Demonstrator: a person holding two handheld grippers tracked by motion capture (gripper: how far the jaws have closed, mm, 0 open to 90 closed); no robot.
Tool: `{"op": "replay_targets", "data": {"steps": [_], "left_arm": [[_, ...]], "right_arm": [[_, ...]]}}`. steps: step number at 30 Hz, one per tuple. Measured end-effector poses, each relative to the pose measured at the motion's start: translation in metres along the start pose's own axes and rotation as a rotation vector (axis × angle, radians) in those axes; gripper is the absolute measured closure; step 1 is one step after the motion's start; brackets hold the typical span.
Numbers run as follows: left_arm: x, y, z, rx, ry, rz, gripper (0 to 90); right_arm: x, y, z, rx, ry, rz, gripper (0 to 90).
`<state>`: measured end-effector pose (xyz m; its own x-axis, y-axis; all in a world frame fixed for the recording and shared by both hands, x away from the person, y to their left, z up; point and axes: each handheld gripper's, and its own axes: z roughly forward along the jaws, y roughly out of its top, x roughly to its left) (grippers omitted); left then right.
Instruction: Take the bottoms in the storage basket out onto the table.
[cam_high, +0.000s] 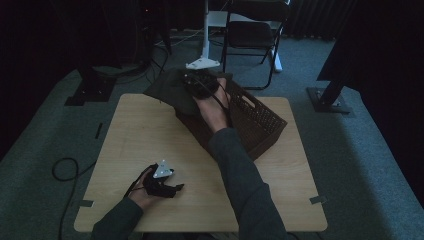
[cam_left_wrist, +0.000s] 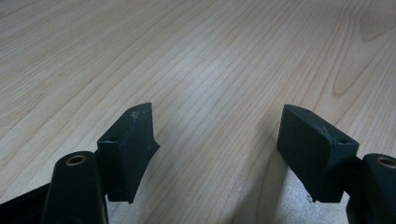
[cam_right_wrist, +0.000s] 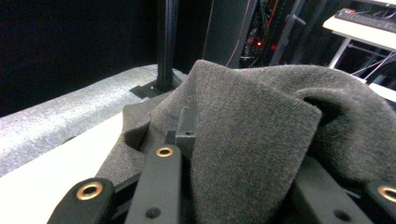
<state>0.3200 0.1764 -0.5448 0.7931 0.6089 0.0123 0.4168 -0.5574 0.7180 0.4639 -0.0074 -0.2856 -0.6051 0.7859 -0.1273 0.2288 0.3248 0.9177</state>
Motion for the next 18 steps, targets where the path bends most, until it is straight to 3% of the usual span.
{"op": "replay_targets", "data": {"steps": [18], "left_arm": [[-0.003,-0.004,-0.004,0.000,-0.011,0.009,27.8]], "right_arm": [[0.034,0.009,0.019,-0.007,0.066,-0.032,72.0]]}}
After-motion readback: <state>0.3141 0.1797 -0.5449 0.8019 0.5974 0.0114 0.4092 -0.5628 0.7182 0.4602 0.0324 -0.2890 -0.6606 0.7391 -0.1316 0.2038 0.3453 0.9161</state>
